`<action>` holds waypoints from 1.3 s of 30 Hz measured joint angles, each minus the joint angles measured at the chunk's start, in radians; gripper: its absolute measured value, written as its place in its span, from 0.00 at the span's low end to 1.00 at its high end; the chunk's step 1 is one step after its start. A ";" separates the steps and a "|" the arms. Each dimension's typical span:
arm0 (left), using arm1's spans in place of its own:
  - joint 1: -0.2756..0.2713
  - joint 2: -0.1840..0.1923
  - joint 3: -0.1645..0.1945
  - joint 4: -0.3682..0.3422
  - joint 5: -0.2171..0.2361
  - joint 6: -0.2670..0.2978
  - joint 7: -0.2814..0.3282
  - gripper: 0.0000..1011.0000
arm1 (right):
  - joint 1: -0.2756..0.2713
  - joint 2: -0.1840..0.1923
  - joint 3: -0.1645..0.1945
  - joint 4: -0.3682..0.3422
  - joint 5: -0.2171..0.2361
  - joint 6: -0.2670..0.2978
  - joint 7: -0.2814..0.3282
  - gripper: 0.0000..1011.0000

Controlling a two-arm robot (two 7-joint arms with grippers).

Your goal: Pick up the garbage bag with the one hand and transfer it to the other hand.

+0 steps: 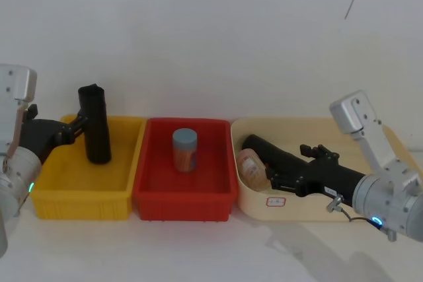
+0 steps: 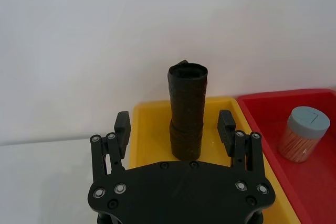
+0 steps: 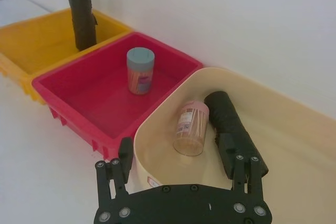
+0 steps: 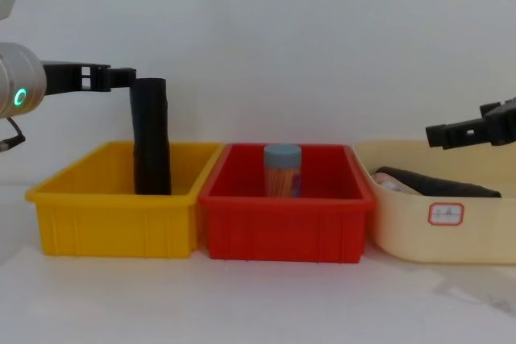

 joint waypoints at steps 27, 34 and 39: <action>0.000 0.001 0.000 -0.001 0.000 0.000 -0.002 0.99 | -0.102 -0.031 0.050 -0.037 -0.010 -0.246 -0.073 0.99; 0.007 0.015 0.001 -0.007 -0.004 -0.017 -0.041 0.99 | -0.136 -0.038 0.061 -0.019 0.008 -0.337 -0.064 0.99; 0.014 0.032 0.001 -0.014 -0.018 -0.041 -0.094 0.99 | -0.142 -0.035 0.061 -0.010 0.019 -0.374 -0.046 0.99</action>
